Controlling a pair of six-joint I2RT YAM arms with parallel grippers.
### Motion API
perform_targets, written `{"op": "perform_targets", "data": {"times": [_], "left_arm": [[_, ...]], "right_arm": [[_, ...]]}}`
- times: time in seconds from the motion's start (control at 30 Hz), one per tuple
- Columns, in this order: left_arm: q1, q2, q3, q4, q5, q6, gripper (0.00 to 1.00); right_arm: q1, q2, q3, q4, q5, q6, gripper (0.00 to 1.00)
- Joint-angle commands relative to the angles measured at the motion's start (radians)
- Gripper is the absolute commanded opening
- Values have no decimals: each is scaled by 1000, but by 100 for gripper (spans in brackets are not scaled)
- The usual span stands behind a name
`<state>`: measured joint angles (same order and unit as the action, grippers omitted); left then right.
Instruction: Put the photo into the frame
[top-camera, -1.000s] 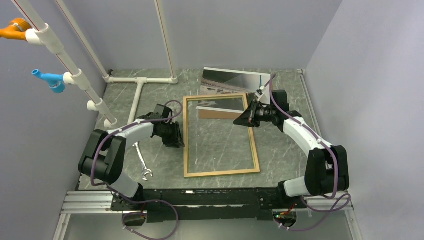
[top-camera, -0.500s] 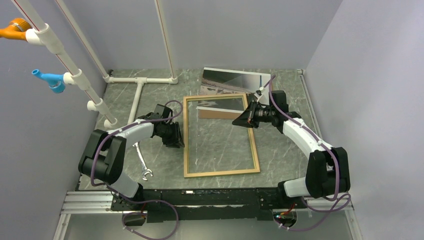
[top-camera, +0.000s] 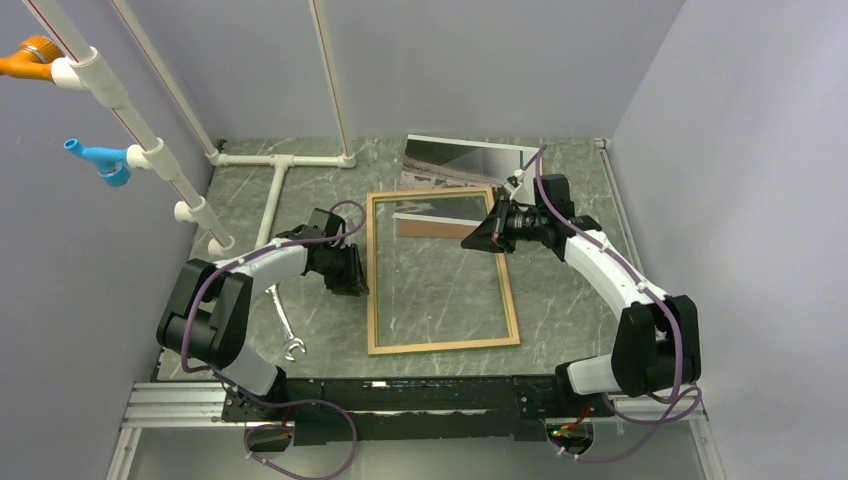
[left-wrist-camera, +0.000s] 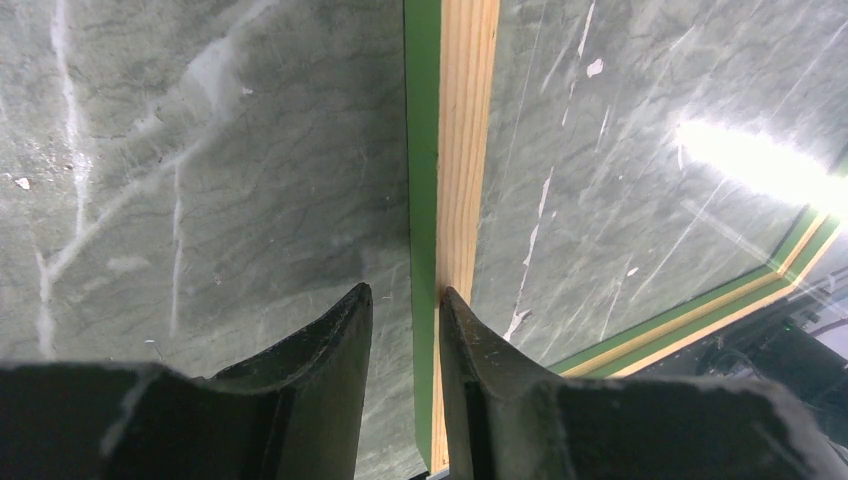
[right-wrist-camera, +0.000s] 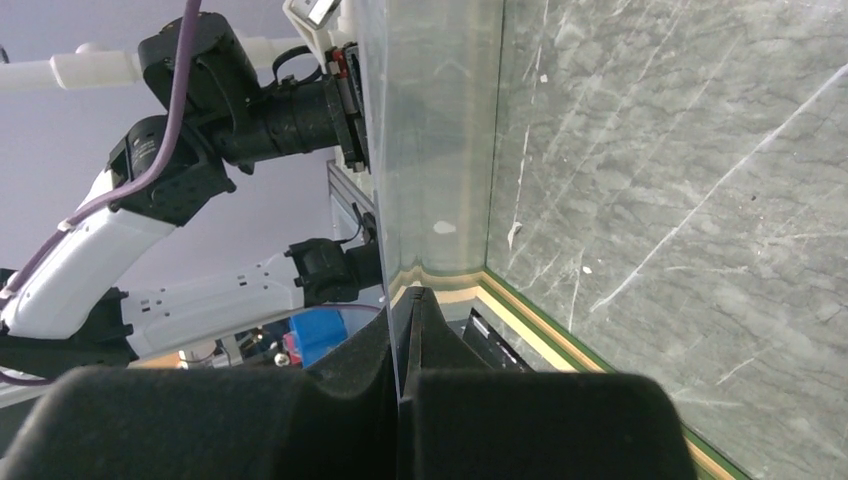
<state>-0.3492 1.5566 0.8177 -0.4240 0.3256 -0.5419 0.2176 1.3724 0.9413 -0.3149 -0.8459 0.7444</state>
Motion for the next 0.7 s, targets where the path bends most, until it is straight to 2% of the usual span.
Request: {"op": "perform_targets", "data": {"times": [0.0, 0.67], "left_arm": [[-8, 15, -23, -31, -90, 32, 34], [-14, 22, -25, -34, -95, 33, 34]], "right_arm": [[9, -12, 71, -24, -33, 10, 0], [12, 77, 110, -99, -58, -113, 0]]}}
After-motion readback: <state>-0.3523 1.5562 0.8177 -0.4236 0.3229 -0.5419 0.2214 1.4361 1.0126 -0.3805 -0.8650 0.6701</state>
